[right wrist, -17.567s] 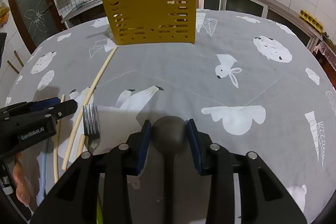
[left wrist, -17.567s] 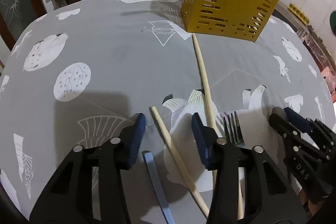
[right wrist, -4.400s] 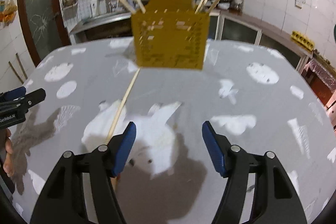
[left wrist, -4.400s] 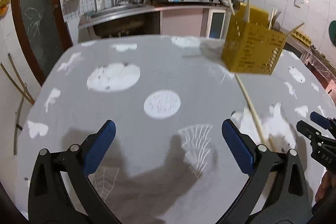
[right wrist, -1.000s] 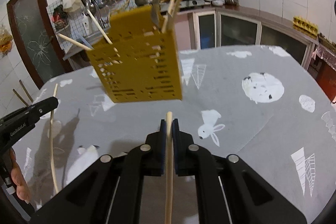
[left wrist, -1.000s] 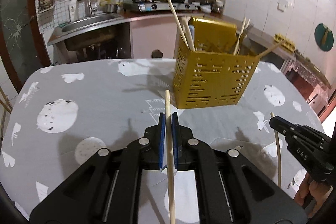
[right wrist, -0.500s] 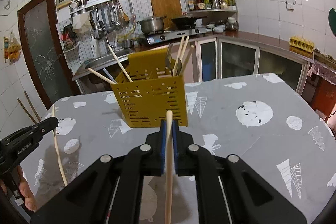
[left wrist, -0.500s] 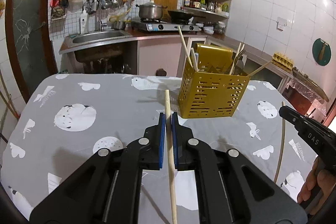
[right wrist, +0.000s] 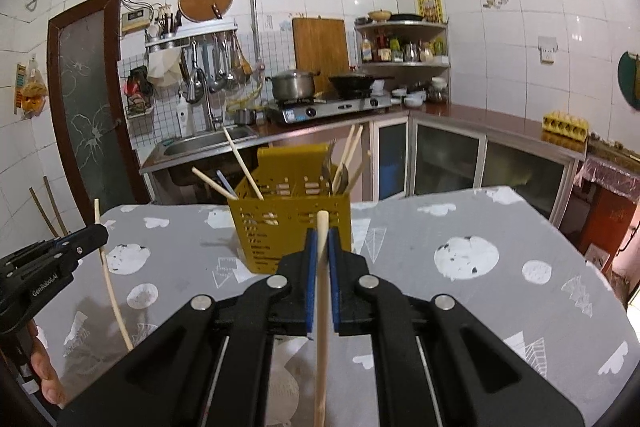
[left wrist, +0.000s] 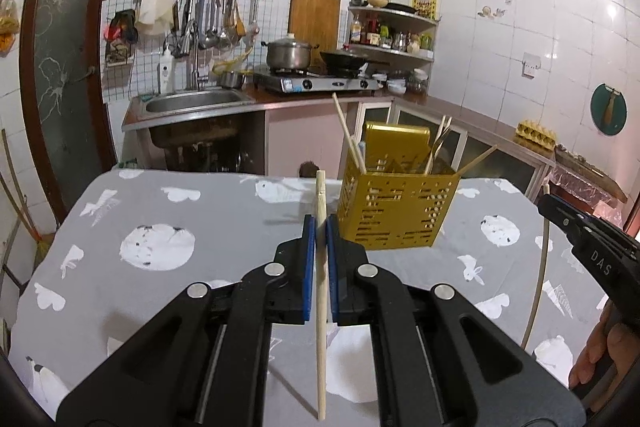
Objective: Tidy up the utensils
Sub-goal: 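Lift both held chopsticks and carry them over the yellow caddy, then lower both chopsticks into the caddy and open both grippers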
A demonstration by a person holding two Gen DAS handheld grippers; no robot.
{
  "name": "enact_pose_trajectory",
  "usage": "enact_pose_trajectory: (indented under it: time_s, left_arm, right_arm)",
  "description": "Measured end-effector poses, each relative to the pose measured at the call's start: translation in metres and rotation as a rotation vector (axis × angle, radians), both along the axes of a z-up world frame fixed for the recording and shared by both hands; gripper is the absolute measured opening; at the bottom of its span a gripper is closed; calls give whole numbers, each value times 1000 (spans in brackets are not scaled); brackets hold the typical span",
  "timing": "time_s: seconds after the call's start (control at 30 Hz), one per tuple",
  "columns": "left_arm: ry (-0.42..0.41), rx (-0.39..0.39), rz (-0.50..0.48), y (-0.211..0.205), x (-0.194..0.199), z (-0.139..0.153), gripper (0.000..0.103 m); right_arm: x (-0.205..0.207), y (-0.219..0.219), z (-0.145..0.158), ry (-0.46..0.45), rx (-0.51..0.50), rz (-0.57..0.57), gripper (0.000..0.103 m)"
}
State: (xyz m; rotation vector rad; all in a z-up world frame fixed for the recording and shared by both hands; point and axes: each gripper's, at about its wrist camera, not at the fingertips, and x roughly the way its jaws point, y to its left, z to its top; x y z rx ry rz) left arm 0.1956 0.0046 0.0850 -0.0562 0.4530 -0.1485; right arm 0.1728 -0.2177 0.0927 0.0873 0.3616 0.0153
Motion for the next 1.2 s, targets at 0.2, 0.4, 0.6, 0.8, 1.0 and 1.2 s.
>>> enact_pose_trajectory:
  time_s: [0.2, 0.4, 0.6, 0.8, 1.0, 1.2]
  left_arm:
    - [-56, -12, -9, -4, 3, 22, 5]
    - [-104, -24, -28, -13, 11, 45, 5]
    - [-145, -50, -53, -25, 30, 73, 5]
    - [-209, -74, -65, -38, 58, 109, 5]
    - [-270, -83, -70, -52, 91, 127, 5]
    - [-308, -63, -66, -64, 123, 124, 5]
  right_arm:
    - [2, -4, 22, -48, -3, -1, 6]
    - [13, -13, 41, -89, 10, -10, 6]
    - [35, -18, 65, -162, 34, -17, 6]
    - [68, -23, 94, -266, 77, -29, 6]
    - [105, -21, 112, -382, 99, -69, 6]
    - [132, -12, 113, -472, 92, -93, 6]
